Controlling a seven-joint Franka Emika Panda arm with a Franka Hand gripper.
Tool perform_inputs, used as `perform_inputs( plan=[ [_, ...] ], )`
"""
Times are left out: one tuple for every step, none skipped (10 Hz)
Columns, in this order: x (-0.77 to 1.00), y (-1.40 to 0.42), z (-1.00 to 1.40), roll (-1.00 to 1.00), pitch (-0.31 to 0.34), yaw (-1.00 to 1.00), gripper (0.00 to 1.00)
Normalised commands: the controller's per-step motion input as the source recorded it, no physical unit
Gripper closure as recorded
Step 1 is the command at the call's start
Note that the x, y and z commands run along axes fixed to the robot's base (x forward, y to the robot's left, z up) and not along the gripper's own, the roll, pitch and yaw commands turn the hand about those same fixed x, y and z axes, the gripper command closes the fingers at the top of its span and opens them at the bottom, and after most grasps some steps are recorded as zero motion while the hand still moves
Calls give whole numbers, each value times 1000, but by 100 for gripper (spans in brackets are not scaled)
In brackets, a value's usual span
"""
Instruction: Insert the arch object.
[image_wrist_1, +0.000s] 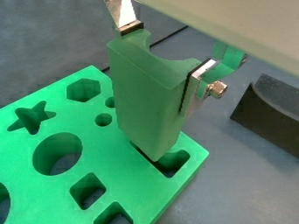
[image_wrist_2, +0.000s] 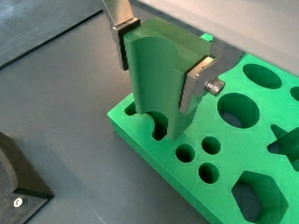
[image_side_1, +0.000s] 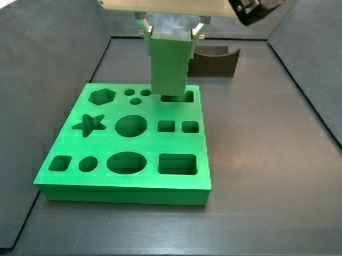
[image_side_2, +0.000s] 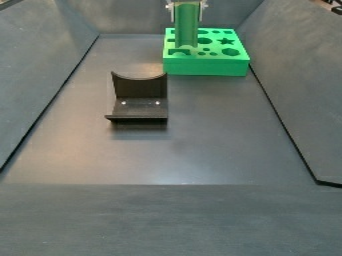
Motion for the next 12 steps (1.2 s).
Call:
perform_inputs(
  plan=[
    [309, 0, -449, 153, 106, -126, 100],
    [477, 0, -443, 169, 146, 0, 100],
    [549, 0, -417, 116, 157, 0, 100],
    [506, 0, -474, 139, 139, 20, 100],
    [391, 0, -560, 206, 84, 120, 100],
    [143, 37, -580, 216, 0, 149, 100],
    [-69, 51, -680, 156, -90, 151, 100],
    [-69, 34, -766, 116, -91, 103, 100],
    [0, 74, -606, 31, 24, -289, 100],
    [0, 100, -577, 0, 54, -451, 100],
    [0, 57, -611, 0, 47, -554, 100],
    [-166, 17, -763, 0, -3, -494, 100]
  ],
)
